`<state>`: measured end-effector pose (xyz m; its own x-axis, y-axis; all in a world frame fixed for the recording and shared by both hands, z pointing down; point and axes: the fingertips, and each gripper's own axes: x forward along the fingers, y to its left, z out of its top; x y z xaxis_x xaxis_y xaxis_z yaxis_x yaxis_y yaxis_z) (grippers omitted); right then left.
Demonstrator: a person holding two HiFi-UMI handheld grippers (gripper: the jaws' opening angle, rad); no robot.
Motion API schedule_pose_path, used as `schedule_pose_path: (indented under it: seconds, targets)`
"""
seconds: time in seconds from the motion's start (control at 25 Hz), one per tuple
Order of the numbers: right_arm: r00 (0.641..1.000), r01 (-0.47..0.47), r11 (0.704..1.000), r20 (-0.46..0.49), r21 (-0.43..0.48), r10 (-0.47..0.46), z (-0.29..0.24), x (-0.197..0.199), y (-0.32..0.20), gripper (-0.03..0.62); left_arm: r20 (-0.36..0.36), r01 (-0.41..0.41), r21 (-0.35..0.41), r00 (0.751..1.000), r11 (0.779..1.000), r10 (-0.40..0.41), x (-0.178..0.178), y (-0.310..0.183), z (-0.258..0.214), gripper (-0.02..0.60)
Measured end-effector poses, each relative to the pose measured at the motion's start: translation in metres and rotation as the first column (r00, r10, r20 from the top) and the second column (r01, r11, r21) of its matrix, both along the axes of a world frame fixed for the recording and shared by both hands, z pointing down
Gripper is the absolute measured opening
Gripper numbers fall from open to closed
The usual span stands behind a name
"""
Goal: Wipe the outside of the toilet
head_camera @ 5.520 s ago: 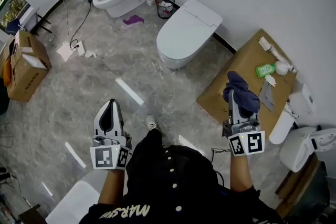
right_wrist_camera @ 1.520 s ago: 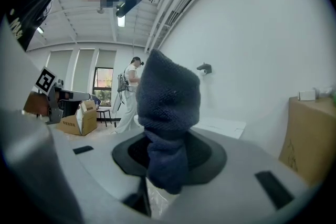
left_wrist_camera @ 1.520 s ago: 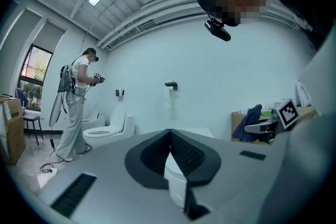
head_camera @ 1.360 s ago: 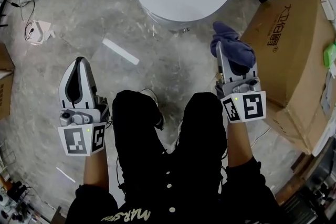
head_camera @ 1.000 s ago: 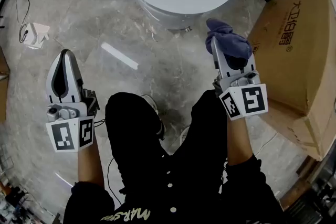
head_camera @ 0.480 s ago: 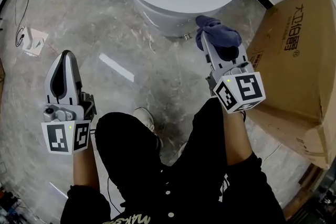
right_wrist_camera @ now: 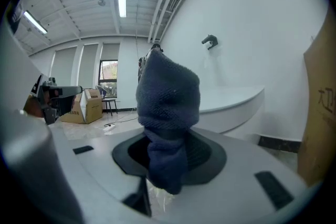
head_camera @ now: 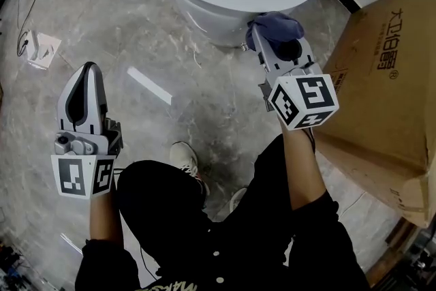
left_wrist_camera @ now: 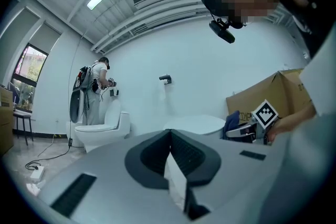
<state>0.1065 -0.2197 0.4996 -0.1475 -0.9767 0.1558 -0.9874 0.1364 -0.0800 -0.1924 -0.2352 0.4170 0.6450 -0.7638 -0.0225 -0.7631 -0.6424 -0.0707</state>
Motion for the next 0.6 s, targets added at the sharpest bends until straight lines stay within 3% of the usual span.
schedule_pose_path:
  seconds: [0.44,0.6]
  targets:
    - [0.999,-0.012,0.999,-0.052,0.045,0.015,0.005,-0.001,-0.001,0.121,-0.004,-0.031,-0.009,1.0,0.999,0.031,0.009,-0.003,0.015,0.011]
    - [0.999,-0.016,1.0,-0.043,0.006,0.017,0.025,-0.004,-0.003,0.121,-0.004,-0.045,-0.011,0.999,0.999,0.045,0.012,-0.004,0.022,0.011]
